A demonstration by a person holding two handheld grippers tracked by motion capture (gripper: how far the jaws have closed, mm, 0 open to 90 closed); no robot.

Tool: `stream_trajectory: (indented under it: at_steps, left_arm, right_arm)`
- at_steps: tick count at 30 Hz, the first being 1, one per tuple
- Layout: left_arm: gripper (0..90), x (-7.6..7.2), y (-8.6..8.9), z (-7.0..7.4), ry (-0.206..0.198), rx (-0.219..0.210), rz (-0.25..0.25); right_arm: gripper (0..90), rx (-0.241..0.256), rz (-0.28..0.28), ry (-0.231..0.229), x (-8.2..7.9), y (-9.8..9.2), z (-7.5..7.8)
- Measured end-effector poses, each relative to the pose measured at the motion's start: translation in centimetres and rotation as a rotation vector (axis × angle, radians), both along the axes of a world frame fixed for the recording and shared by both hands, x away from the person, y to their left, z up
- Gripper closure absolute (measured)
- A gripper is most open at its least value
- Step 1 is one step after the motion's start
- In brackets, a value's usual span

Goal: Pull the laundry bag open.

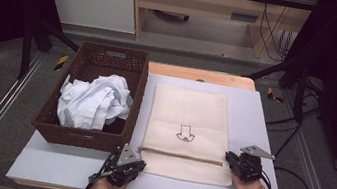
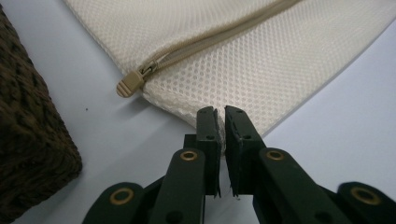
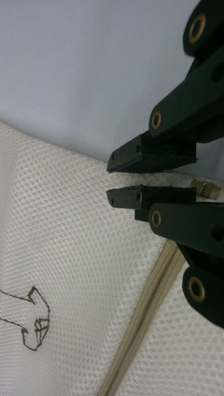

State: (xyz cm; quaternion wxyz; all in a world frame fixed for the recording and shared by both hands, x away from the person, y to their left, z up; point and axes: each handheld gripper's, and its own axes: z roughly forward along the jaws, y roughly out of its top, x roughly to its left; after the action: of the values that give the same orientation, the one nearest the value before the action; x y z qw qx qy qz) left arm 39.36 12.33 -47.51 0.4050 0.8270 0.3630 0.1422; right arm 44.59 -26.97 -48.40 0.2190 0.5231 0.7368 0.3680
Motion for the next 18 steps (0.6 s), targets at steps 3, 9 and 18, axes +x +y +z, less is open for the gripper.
stream_trajectory:
  at_steps: [3, 9, 18]
  left_arm:
    - [78.7, -0.1, 0.0, 0.7, -0.027, -0.015, -0.001]
    - [65.3, -0.3, -0.4, 1.8, -0.054, -0.056, -0.022]
    - [51.6, 0.2, -1.2, 2.9, -0.080, -0.072, -0.048]
  right_arm:
    - [72.8, 0.008, 0.002, -0.031, -0.4, 0.0, 0.3]
    - [62.5, 0.063, 0.015, -0.099, -1.0, -0.2, 1.1]
    - [47.4, 0.123, 0.077, -0.174, -1.8, 0.8, 2.4]
